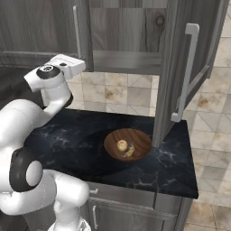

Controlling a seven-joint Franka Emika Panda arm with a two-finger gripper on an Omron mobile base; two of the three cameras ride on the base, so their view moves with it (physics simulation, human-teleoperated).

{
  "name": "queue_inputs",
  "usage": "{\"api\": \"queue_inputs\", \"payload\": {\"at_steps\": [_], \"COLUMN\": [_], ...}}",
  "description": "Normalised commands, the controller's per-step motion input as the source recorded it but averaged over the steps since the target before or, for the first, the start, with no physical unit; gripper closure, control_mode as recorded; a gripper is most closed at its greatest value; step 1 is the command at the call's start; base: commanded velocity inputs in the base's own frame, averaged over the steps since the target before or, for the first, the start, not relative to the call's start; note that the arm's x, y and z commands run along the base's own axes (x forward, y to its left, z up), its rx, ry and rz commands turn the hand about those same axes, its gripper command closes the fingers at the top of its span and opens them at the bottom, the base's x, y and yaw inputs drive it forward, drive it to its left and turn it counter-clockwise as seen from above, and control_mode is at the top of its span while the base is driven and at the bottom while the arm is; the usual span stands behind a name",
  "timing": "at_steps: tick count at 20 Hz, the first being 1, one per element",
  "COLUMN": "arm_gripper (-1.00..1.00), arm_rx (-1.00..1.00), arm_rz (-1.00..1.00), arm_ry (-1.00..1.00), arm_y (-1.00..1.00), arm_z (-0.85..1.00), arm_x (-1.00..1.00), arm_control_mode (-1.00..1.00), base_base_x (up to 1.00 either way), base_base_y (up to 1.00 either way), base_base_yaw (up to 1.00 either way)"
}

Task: Open the cabinet. Pick the peach and banana from the cabinet and place them into the bowl. Then close the cabinet.

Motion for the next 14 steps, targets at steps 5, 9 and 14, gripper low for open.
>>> {"api": "queue_inputs", "payload": {"at_steps": [5, 9, 14], "arm_gripper": [-1.00, -1.00, -1.00], "arm_rx": [0.00, 0.01, 0.08], "arm_rz": [0.01, 0.01, 0.00], "arm_ry": [0.00, 0.00, 0.05], "arm_y": [0.05, 0.20, 0.06], "arm_z": [-0.04, 0.00, 0.19], "arm_x": [-0.07, -0.99, -1.00], "arm_control_mode": [-1.00, -1.00, -1.00], "base_base_x": [0.00, 0.00, 0.00], "base_base_y": [0.00, 0.00, 0.00], "base_base_yaw": [0.00, 0.00, 0.00]}}
